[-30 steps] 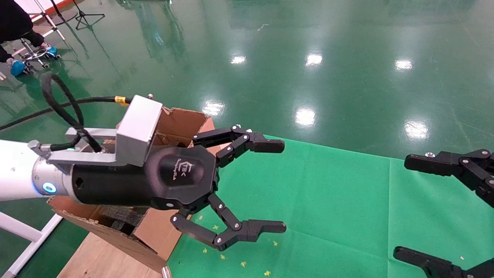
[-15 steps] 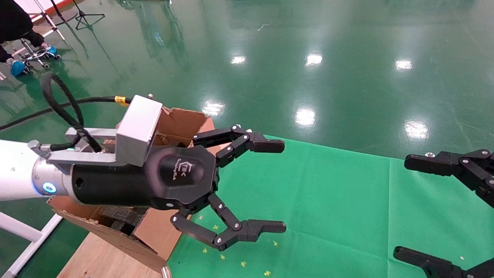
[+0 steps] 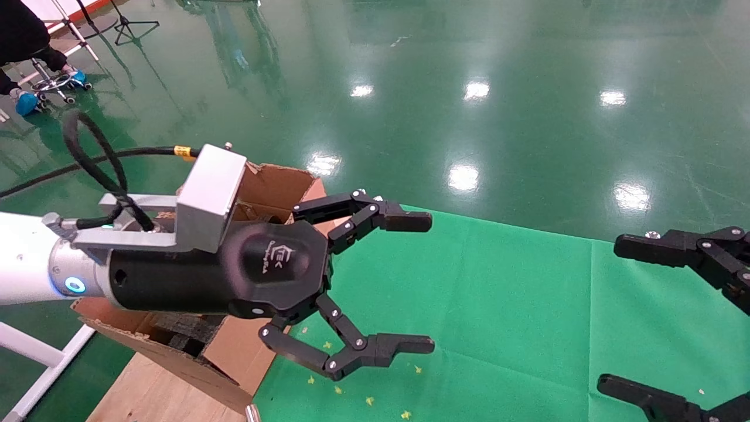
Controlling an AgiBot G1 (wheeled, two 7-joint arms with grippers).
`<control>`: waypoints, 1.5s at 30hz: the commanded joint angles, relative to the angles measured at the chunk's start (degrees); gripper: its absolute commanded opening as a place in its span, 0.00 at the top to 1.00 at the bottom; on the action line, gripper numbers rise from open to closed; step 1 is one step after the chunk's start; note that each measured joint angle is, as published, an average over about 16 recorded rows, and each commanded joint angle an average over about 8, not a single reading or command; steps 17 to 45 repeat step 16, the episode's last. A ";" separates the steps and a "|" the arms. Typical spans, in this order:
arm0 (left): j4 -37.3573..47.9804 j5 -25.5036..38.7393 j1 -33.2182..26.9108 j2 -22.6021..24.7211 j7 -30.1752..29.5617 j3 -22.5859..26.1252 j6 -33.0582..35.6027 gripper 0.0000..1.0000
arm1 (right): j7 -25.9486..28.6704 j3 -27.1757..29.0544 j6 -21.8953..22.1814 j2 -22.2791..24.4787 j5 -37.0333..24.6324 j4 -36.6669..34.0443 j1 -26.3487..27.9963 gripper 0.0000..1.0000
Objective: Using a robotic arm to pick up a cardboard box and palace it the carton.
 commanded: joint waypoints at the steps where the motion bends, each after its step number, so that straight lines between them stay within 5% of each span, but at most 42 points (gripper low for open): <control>1: 0.00 0.00 0.00 0.00 0.00 0.00 0.00 0.00 | 0.00 0.00 0.00 0.00 0.00 0.00 0.00 0.00; 45: 0.00 0.00 0.00 0.00 0.00 0.00 0.00 0.00 | 0.00 0.00 0.00 0.00 0.00 0.00 0.00 0.00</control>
